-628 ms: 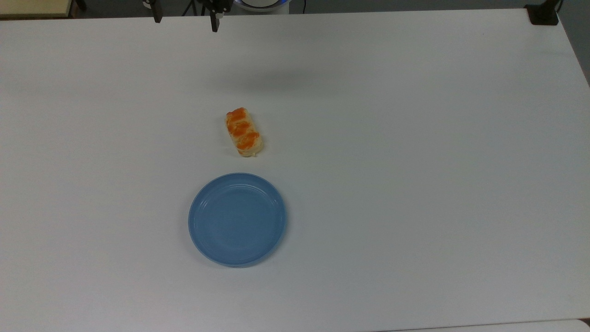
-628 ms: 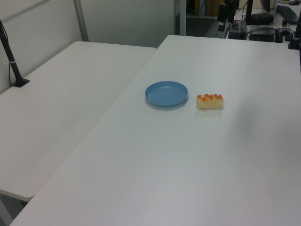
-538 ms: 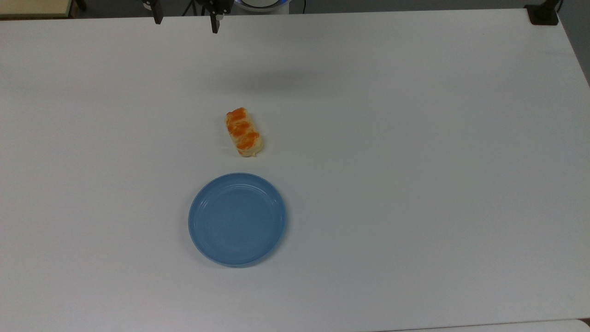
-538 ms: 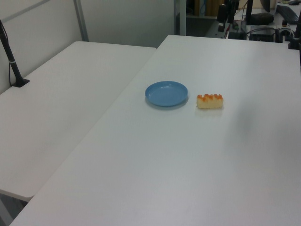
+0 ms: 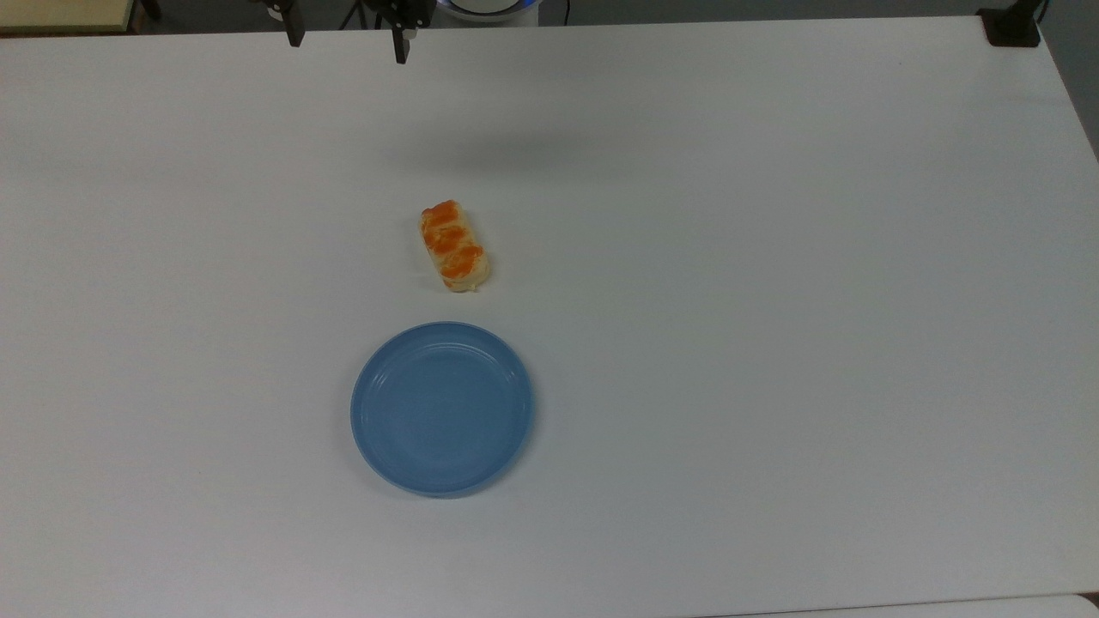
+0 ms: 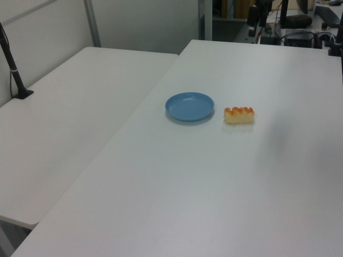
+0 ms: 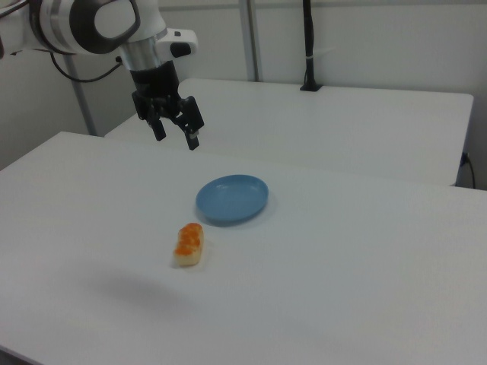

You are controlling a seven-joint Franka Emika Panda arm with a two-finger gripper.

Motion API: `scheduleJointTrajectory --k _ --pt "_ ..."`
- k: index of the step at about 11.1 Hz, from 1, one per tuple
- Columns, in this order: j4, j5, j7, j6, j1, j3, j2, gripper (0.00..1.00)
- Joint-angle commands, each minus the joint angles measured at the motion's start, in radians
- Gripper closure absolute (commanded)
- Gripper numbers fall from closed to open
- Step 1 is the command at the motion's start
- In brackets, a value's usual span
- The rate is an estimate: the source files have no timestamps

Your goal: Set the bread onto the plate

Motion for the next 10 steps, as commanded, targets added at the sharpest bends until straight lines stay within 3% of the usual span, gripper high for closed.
scheduleJointTrajectory --k 1,6,10 --pt "-0.007 0.019 -0.017 0.015 0.019 -0.02 -0.002 0.0" --pt "-0.009 0.017 -0.023 0.012 0.022 -0.02 -0.002 0.0" --pt "-0.01 0.011 -0.141 0.017 0.022 -0.017 0.006 0.0"
